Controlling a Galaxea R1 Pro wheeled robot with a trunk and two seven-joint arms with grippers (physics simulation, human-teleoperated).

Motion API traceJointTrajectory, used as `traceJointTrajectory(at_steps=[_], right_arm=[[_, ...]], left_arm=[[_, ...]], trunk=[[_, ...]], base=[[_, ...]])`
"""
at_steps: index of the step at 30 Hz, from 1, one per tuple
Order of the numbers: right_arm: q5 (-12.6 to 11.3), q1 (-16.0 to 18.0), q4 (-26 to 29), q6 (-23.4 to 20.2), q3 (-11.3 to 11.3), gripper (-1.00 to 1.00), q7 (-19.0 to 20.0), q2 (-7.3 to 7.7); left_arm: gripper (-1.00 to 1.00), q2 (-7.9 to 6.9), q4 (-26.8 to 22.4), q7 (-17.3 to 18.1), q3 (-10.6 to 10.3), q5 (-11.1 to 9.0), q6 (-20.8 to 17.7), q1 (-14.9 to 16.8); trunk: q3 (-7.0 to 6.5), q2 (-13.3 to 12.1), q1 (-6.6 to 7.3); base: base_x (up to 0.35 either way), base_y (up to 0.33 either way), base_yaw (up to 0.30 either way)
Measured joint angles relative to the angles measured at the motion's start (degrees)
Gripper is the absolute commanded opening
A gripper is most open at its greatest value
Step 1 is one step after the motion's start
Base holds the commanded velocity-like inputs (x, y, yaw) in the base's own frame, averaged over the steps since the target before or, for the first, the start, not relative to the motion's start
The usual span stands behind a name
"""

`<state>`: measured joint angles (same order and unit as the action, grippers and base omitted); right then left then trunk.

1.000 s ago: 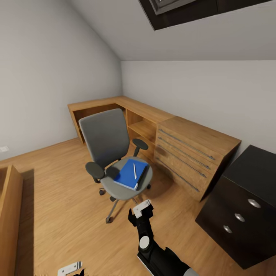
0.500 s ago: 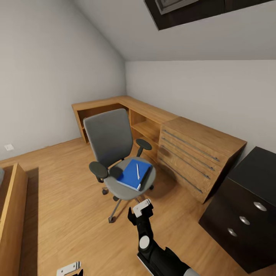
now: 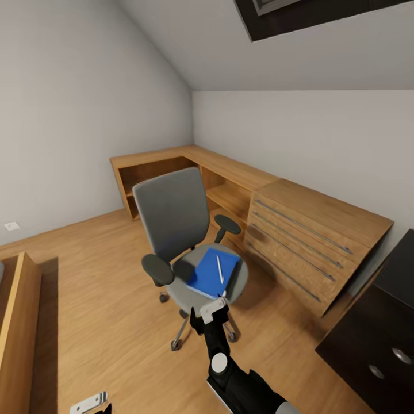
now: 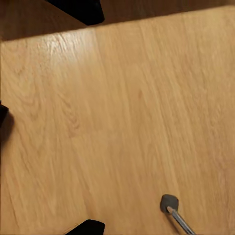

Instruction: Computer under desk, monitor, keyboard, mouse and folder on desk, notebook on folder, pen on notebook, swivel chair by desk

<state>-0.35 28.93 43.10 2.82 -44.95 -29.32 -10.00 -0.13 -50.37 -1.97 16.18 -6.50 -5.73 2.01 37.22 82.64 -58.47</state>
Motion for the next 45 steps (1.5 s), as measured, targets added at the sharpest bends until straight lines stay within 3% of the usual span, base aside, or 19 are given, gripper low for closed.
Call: traceJointTrajectory(at_steps=[4, 9, 15, 22, 28, 36, 45], right_arm=[[-1.54, 0.0, -0.28, 0.01, 2.06, 1.0, 3.26, 0.0], [-2.36, 0.0, -0.34, 0.07, 5.52, 1.0, 6.49, 0.0], [-2.69, 0.01, -0.04, 0.69, 10.49, 1.0, 8.03, 1.45], [-2.76, 0.01, 0.61, 2.56, 14.81, 1.0, 8.48, 3.54], [-2.85, 0.01, 0.56, 5.47, 18.73, 1.0, 8.61, 4.33], [-2.92, 0.06, -0.67, 6.34, 20.86, 1.0, 8.67, 4.27], [-3.06, 1.09, -11.06, 5.73, 21.14, 1.0, 9.25, 2.55]], left_arm=[[1.0, -0.98, 0.01, 0.13, 0.17, -3.95, -0.12, -0.02], [1.0, -1.36, 0.02, 0.18, 0.2, -6.16, -0.15, 0.0], [1.0, -1.37, -0.06, 0.22, 0.08, -6.95, 0.04, -0.01], [1.0, -1.29, -0.35, 0.28, -0.42, -7.15, 0.17, -0.02], [1.0, -1.34, -0.34, 0.29, -0.49, -7.15, 0.19, -0.01], [1.0, -1.43, -0.4, 0.3, -0.42, -7.17, 0.25, -0.05], [1.0, -1.78, -0.64, 0.34, -0.16, -7.22, 0.25, 0.0]], trunk=[[0.0, 0.0, 0.0], [0.0, 0.0, 0.0], [0.0, 0.0, -0.02], [0.0, 0.0, -0.03], [0.0, 0.0, -0.01], [0.0, 0.0, 0.0], [0.0, 0.0, 0.0]], base=[[0.29, 0.116, 0.0], [0.307, 0.038, 0.0], [0.158, 0.011, 0.0], [0.038, 0.003, 0.0], [0.079, 0.001, 0.0], [0.279, 0.0, 0.0], [0.294, 0.051, 0.0]])
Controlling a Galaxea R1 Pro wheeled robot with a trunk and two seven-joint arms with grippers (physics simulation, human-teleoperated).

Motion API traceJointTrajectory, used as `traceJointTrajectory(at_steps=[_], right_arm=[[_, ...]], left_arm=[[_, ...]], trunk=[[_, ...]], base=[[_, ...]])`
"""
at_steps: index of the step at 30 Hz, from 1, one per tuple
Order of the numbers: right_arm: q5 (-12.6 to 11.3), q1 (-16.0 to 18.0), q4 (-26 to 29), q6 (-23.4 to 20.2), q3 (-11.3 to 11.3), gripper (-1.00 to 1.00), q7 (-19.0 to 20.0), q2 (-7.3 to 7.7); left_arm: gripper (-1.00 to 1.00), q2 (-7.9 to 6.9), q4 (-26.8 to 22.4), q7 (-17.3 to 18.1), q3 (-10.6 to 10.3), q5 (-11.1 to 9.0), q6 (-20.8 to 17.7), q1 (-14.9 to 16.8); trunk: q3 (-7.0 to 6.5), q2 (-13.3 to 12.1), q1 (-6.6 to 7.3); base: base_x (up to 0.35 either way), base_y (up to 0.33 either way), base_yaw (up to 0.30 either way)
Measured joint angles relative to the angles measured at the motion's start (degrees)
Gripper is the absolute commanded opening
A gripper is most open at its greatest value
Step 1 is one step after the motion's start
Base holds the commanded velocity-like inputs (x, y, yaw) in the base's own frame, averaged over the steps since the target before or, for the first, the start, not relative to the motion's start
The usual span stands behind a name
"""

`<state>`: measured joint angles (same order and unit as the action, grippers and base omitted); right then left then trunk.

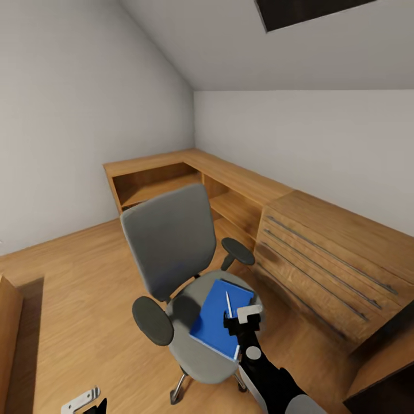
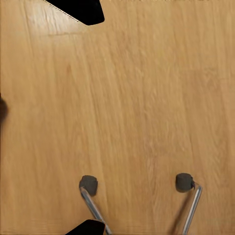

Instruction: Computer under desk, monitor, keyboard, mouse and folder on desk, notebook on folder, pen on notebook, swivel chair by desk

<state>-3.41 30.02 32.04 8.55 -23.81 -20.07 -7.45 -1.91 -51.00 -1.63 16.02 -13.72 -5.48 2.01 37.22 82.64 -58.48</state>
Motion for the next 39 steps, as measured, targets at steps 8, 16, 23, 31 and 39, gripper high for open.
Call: traceJointTrajectory(at_steps=[8, 16, 23, 31, 39], right_arm=[[-0.34, 0.77, -1.07, -7.48, 0.06, 1.0, 7.07, -0.31], [-0.78, 0.9, -1.76, -8.15, 0.12, 1.0, 7.88, -0.31], [-2.38, 1.5, -2.03, -8.22, 0.19, 1.0, 7.97, -0.2], [-3.18, 1.63, -2.04, -8.23, 0.22, 1.0, 8.0, -0.11], [-3.28, 1.64, -1.99, -8.15, 0.28, 1.0, 7.98, -0.03]], left_arm=[[1.0, -0.51, -2.0, -0.48, 0.83, -0.24, -0.14, 0.0], [1.0, -0.22, -3.87, -0.54, 4.84, -0.41, -0.2, -0.03], [1.0, 0.06, -5.32, -0.6, 5.77, -0.99, -0.32, -0.01], [1.0, 0.15, -5.55, -0.61, 5.89, -1.2, -0.35, -0.04], [1.0, 0.16, -5.58, -0.61, 5.92, -1.23, -0.35, 0.0]], trunk=[[0.0, 0.0, -0.02], [0.0, 0.0, -0.03], [1.25, 2.79, -1.56], [2.69, 6.0, -3.31], [4.12, 9.21, -5.07]], base=[[0.04, 0.019, 0.0], [0.004, 0.002, 0.0], [0.0, 0.0, 0.0], [0.0, 0.0, 0.0], [0.0, 0.0, 0.0]])
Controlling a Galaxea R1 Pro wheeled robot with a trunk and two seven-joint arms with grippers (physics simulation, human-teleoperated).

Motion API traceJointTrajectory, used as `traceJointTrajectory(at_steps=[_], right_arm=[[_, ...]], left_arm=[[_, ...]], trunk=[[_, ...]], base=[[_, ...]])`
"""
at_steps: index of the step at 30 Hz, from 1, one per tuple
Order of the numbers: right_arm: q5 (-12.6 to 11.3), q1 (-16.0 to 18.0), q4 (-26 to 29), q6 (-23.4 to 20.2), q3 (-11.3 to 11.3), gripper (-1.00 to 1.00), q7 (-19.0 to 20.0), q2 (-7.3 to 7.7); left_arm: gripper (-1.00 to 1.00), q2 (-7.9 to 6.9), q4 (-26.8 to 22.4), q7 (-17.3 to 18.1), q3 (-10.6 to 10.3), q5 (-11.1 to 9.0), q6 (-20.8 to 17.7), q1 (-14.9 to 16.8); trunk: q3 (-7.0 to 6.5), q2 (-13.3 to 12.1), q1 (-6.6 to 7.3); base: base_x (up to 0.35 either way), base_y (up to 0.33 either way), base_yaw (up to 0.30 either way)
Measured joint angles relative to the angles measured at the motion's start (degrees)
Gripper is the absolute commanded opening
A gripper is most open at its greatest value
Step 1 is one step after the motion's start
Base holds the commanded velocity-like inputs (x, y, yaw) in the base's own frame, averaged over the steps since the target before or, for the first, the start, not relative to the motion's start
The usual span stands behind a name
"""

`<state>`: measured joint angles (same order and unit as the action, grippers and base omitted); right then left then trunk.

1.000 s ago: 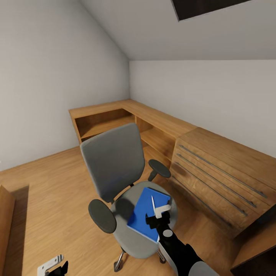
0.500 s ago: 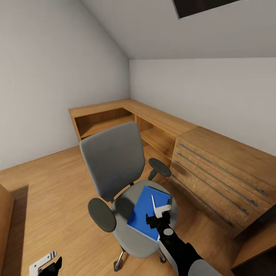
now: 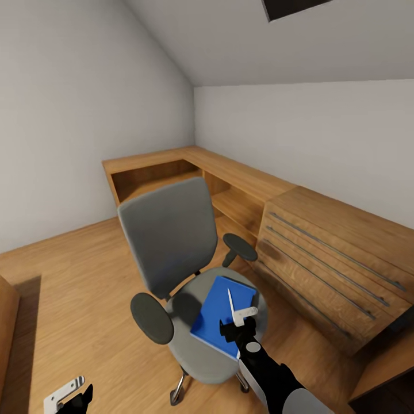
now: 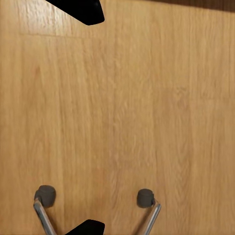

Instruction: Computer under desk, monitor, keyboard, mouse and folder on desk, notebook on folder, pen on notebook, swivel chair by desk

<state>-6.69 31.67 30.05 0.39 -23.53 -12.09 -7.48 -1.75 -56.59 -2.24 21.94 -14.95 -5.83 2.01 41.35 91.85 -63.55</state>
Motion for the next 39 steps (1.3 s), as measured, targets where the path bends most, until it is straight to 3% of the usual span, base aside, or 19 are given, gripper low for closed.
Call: traceJointTrajectory(at_steps=[5, 17, 23, 39], right_arm=[[-0.01, 0.0, 0.0, 0.0, 0.0, 1.0, 0.0, 0.02], [0.0, 0.0, 0.0, 0.01, 0.0, 1.0, 0.0, 0.05], [-0.01, 0.0, 0.0, 0.01, 0.02, 1.0, 0.0, 0.05], [0.0, 0.0, 0.01, 0.08, 0.09, 1.0, 0.0, 0.05]], left_arm=[[1.0, 0.0, 0.0, 0.0, 0.01, 0.0, 0.0, -0.02], [1.0, 0.0, 0.0, 0.08, 0.06, 0.0, 0.08, -0.02], [1.0, 0.0, 0.01, 0.03, -0.01, 0.0, 0.08, -0.01], [1.0, 0.0, 0.01, 0.6, -0.27, 0.12, 0.27, -0.02]], trunk=[[0.9, 2.01, -1.1], [0.9, 2.02, -1.11], [1.98, 4.41, -2.42], [1.98, 4.43, -2.42]], base=[[0.0, 0.0, 0.0], [0.0, 0.0, 0.0], [0.0, 0.0, 0.0], [0.0, 0.0, 0.0]])
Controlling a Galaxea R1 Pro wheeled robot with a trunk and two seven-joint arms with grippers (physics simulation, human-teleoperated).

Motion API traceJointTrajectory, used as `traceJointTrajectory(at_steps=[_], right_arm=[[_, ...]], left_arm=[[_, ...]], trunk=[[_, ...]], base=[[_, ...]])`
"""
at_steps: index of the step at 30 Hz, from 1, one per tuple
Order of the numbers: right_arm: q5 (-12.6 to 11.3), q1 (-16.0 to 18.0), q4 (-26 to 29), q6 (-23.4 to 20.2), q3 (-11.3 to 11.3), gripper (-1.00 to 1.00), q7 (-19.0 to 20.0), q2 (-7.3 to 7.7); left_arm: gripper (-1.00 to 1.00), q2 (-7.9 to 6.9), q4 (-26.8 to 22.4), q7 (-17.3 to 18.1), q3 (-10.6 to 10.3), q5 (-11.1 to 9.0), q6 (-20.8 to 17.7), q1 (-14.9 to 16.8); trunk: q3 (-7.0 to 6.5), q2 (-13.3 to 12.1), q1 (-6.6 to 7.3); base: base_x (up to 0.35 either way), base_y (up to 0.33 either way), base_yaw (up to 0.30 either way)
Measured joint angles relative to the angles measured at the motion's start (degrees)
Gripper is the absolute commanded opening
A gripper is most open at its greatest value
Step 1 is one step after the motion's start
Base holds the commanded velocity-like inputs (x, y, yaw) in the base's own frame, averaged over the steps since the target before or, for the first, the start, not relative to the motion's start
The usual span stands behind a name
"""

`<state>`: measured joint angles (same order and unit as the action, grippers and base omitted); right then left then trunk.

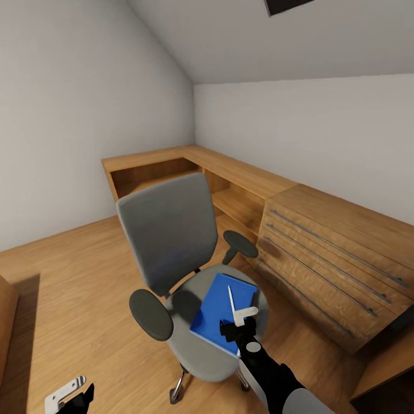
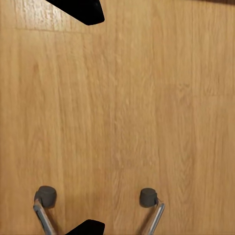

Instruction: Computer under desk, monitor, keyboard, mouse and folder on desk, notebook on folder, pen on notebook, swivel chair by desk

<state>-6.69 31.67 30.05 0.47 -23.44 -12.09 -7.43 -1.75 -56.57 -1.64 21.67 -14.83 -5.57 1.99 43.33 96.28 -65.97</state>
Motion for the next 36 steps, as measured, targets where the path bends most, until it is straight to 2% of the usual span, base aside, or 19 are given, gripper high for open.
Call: traceJointTrajectory(at_steps=[9, 27, 32, 36], right_arm=[[0.01, 0.0, 0.0, 0.0, 0.0, 1.0, 0.0, 0.0], [0.08, 0.01, 0.0, -0.13, 0.0, 1.0, 0.0, 0.0], [0.5, 0.08, 0.34, -0.16, -0.07, 1.0, -0.01, -0.03], [0.5, 0.1, 0.31, -0.16, -0.06, 1.0, -0.02, -0.03]], left_arm=[[1.0, 0.0, 0.07, 0.06, -0.01, 0.17, 0.01, -0.02], [1.0, 0.08, -0.1, -0.32, -0.14, 0.14, -0.05, -0.02], [1.0, 0.09, -0.1, -0.39, -0.16, 0.13, -0.07, 0.0], [1.0, 0.09, -0.1, -0.42, -0.1, 0.14, -0.08, -0.02]], trunk=[[0.0, 0.0, 0.01], [0.0, 0.0, 0.0], [0.89, 2.0, -1.08], [0.89, 2.01, -1.09]], base=[[0.138, 0.0, 0.0], [0.007, 0.0, 0.0], [0.0, 0.0, 0.0], [0.0, 0.0, 0.0]])
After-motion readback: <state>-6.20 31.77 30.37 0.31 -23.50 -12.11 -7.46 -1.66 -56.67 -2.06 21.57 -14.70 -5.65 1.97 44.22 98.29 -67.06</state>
